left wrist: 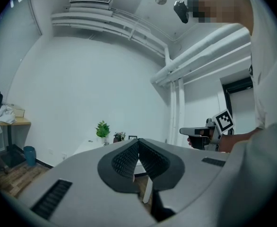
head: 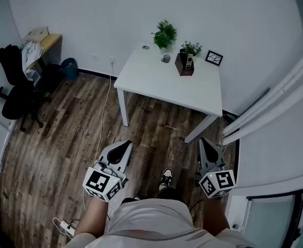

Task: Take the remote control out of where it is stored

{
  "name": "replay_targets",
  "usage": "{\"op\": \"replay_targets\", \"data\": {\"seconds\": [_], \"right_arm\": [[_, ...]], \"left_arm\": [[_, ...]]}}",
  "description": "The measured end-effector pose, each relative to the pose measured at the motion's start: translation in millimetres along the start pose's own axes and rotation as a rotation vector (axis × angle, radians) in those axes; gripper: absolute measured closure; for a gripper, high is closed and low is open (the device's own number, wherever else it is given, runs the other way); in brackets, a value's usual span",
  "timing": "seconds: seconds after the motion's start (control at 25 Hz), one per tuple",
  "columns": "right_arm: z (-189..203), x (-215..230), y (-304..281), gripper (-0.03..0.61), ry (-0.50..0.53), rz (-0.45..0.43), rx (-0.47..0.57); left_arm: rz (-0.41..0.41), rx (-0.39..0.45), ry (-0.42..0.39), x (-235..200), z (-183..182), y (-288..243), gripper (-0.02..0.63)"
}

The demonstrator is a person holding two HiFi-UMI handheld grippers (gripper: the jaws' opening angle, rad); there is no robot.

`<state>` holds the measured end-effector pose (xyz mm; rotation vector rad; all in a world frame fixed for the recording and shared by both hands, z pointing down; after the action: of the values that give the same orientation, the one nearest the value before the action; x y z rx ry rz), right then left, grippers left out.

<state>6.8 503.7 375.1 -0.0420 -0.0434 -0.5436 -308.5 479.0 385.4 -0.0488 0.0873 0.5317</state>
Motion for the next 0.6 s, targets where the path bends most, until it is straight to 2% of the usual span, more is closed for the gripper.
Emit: {"op": "replay_targets", "data": {"seconds": [0.28, 0.6], "right_arm": [[-2, 52, -42, 0.565, -0.021, 0.003, 0.026], [-10, 143, -76, 0.565, -0.052, -0.035, 0.035]], "left_arm": [[-0.024, -0.011, -0.02, -8, -4, -53, 0.606], [-0.062, -0.026, -0.037, 11, -16, -138, 0.606]]}}
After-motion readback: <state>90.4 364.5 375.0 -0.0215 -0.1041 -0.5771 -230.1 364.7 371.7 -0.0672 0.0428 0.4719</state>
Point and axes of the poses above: the fingertips, and each gripper's own axes: y backward along the fingers, x to its right, z out of its underside, the point moved 8 cm from there along y, backward along the fingers, and after that the axes turned 13 degrees about -z, right-handed, at the moved point
